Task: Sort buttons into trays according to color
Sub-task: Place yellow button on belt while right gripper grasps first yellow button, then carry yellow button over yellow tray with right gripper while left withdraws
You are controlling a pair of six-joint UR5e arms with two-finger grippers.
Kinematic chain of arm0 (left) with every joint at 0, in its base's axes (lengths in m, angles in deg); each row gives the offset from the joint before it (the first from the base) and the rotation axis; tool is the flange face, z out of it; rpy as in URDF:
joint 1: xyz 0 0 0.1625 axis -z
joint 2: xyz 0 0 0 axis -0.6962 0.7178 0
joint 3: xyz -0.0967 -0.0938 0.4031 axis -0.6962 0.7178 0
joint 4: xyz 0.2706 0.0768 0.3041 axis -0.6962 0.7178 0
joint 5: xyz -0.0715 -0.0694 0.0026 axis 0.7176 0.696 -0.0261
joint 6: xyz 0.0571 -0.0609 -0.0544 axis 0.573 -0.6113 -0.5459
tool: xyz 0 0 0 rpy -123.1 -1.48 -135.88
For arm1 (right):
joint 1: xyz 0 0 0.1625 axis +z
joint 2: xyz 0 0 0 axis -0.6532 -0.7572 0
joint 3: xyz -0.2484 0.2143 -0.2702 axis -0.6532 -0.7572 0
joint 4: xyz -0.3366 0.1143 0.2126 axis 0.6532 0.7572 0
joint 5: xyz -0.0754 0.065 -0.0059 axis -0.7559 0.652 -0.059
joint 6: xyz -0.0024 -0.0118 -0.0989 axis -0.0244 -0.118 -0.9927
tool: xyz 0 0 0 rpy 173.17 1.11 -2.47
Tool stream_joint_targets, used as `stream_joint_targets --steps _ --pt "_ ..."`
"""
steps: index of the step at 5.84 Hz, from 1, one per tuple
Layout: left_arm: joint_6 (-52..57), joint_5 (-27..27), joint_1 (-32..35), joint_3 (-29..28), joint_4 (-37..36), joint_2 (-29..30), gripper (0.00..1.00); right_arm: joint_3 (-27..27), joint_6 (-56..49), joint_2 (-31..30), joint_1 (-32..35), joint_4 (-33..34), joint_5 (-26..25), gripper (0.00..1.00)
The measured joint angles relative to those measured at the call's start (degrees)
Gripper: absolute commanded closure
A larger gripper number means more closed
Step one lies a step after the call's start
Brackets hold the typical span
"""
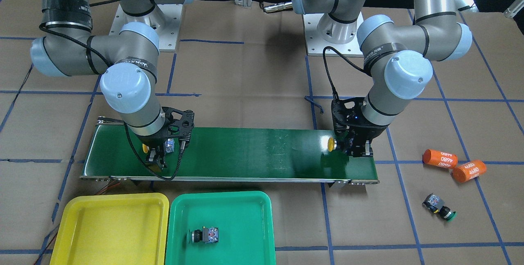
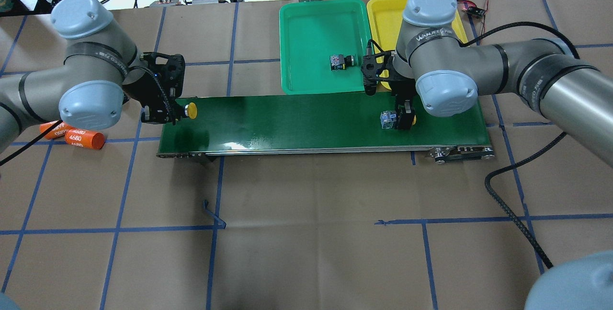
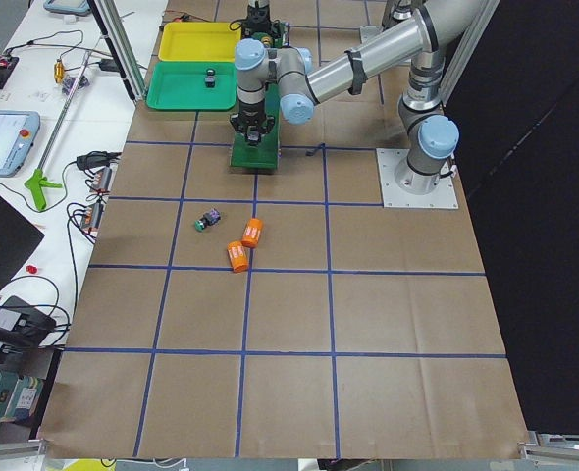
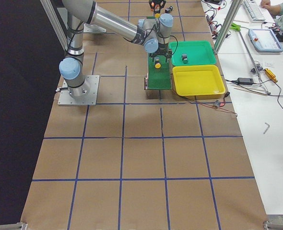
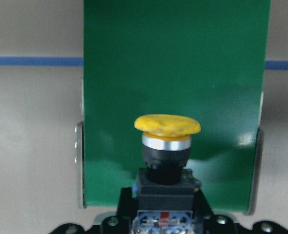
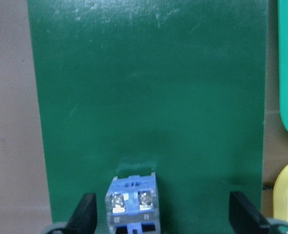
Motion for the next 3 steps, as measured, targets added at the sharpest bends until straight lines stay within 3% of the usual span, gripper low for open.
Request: stream_joint_targets --steps 1,2,3 --pt "-2.15 0.02 0.98 0.26 -0.05 1.11 0.75 -0.12 -0.51 0.21 -0.19 1.31 -2.60 0.99" --pt "-2.89 0.00 1.32 0.15 -0.25 1.96 0.12 -0.29 -2.46 0.12 -1.18 1.94 -5.25 0.99" --pt "-3.01 -0.18 1.26 -0.28 -0.29 1.98 0.10 -0.25 -5.39 0.01 -3.73 1.99 -6.92 0.99"
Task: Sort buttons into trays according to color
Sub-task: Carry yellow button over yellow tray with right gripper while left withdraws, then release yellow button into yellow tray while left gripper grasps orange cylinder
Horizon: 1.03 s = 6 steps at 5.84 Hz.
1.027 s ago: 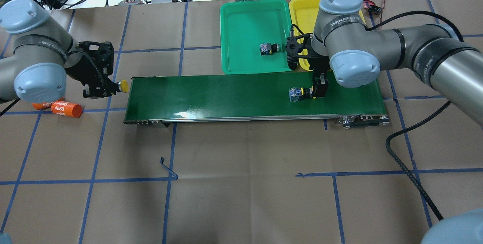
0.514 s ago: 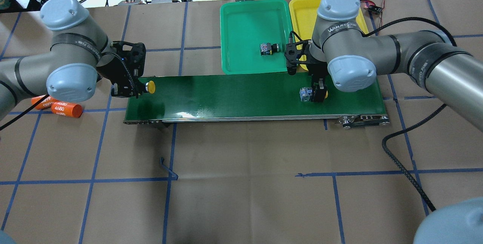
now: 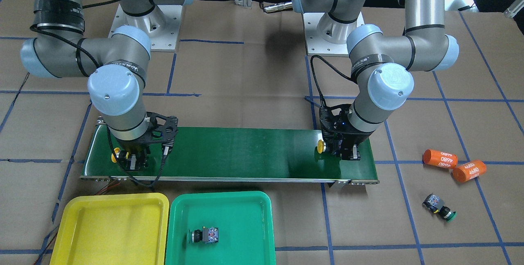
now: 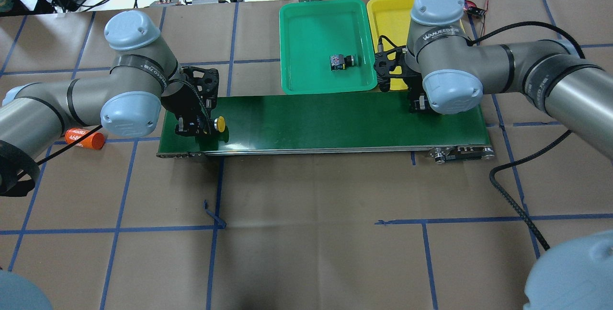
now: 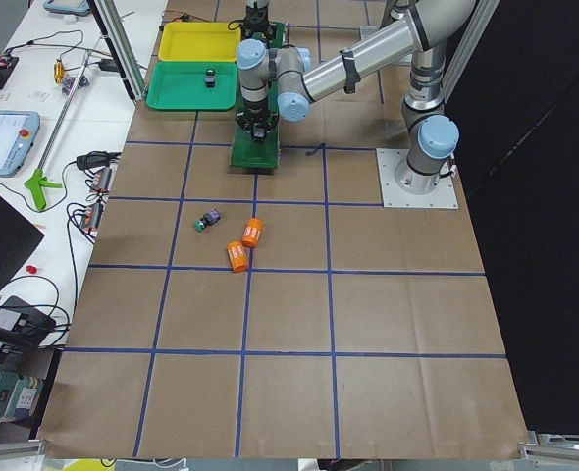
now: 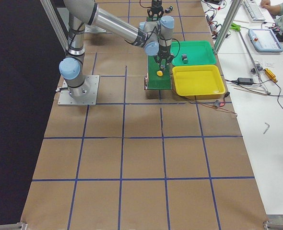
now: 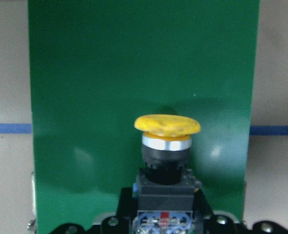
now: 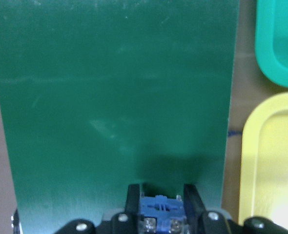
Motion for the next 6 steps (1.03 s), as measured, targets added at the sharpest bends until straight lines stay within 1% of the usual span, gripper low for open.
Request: stream_joint_targets --steps 1,2,3,4,5,6 --pt "0.11 -0.24 -0.35 -0.69 0.18 -0.61 0.09 0.10 -1.66 -0.29 -2.79 -0.48 -1.20 0.99" --pt "0.05 -0.44 -1.40 -1.63 1.43 -1.57 0.09 -0.14 -2.22 -0.88 -4.09 -1.40 -1.62 0.99" --pt "-1.00 -0.39 -5.02 -2.69 4.24 -2.91 0.07 -1.85 -2.36 -2.00 -4.41 -3.54 -2.12 0.99" --pt "-2.21 0.05 -11.67 -3.44 6.85 -4.10 0.07 -6.54 -1.99 -2.55 -4.34 -7.30 -2.45 0.99" --pt "-2.16 0.46 -18.05 -3.69 7.96 -4.03 0.07 -12.88 -1.59 0.61 -4.13 -10.03 -2.03 0.99" --pt "-0.99 0.62 -22.41 -3.65 8.27 -3.56 0.07 -20.13 -1.76 7.34 -3.52 -10.75 -1.00 0.98"
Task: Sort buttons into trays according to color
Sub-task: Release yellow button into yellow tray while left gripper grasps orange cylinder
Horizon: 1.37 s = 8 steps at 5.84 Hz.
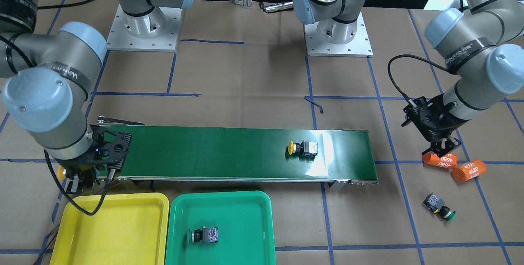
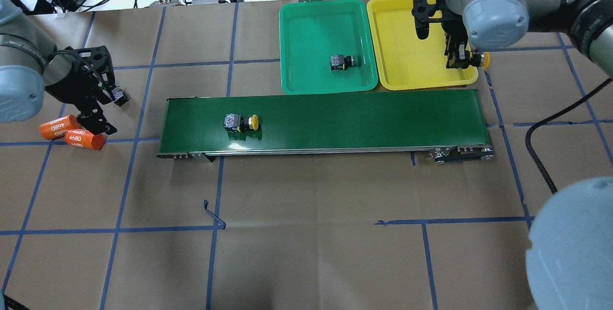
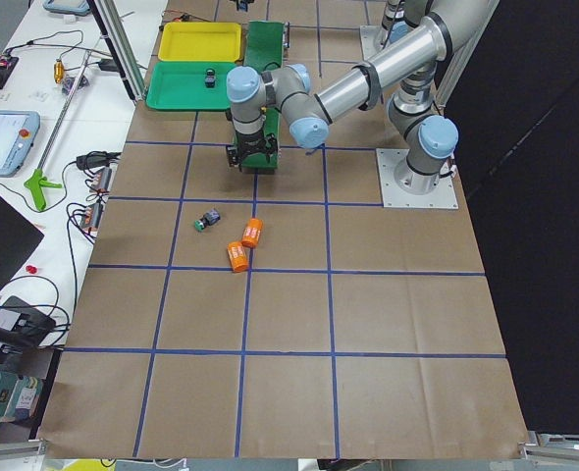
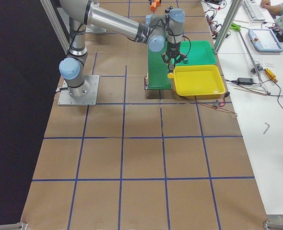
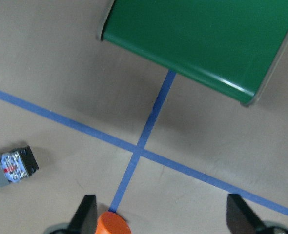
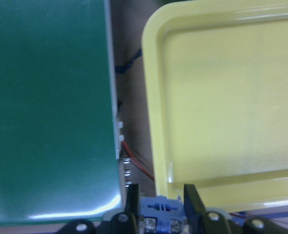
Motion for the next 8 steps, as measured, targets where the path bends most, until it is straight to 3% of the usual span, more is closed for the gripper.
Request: stream_joint_targets --steps 2,3,4,6,8 --pt "5.14 0.09 -5.66 0.36 -0.40 2.27 0.06 -10.53 0.00 11.04 2.72 0.04 3.09 0.92" --pt "11.16 0.06 -6.92 0.00 -0.96 3.71 0.06 -11.91 0.04 13.21 3.51 0.22 4.80 0.40" --pt "18.28 -0.14 -7.47 0.02 -2.02 5.03 0.07 -12.14 -0.06 14.32 3.75 0.23 6.00 0.00" --pt "32.49 -0.58 -8.23 0.42 -8.27 8.10 0.07 -12.30 0.58 14.44 3.96 0.23 8.79 0.00" --pt "39.72 -0.81 -8.93 0.43 -13.67 11.46 0.07 -11.95 2.52 9.27 4.99 -3.23 7.21 0.00"
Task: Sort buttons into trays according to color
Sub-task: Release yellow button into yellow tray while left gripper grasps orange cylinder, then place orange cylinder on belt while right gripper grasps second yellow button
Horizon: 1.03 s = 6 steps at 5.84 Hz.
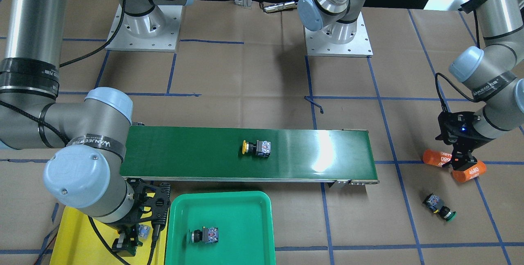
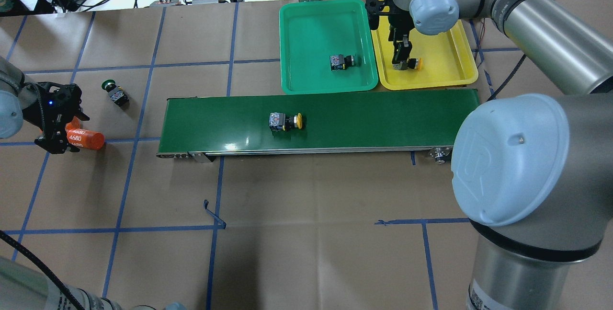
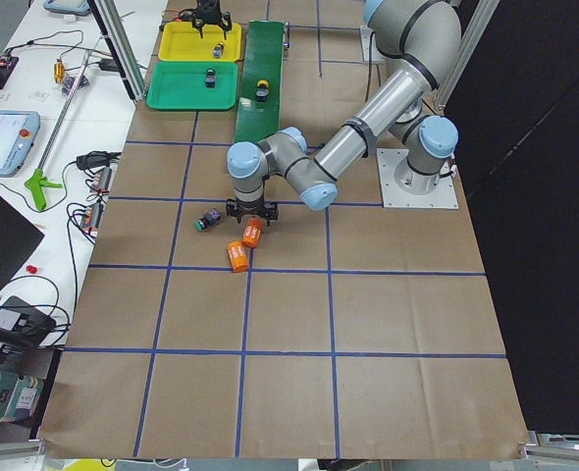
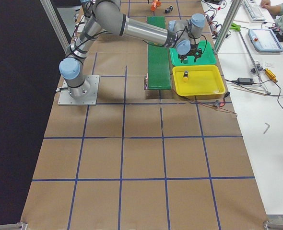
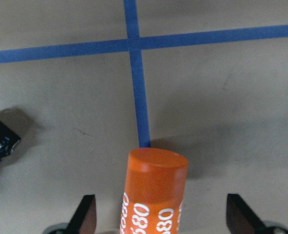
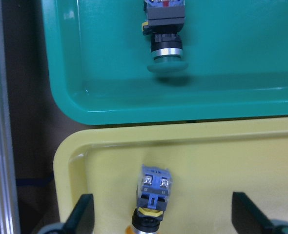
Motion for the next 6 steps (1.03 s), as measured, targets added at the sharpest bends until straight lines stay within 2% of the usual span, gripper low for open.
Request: stream_joint_targets --steps 1,2,3,4,6 --pt "0.96 -0.06 -0.08 -0.23 -1.84 1.65 0.21 0.76 1.33 -3.59 0.66 -4.85 -1.02 0.00" --pt "1.25 -0.10 -0.11 -0.39 -2.51 2.42 0.83 3.11 2.57 -7.05 1.34 -7.74 -1.21 0.00" --pt "1.36 -0.12 -0.10 -0.33 -2.92 2.69 1.00 7.35 4.36 -10.72 2.24 -8.38 -1.18 0.00" --pt "1.45 -0.13 -0.06 -0.24 -3.36 2.69 1.00 11.84 6.34 -13.98 2.91 -6.21 -1.14 0.00" --pt "1.35 -0.29 0.31 -0.38 -3.22 1.41 1.00 16.68 7.65 -16.26 3.75 -1.35 -1.01 0.00"
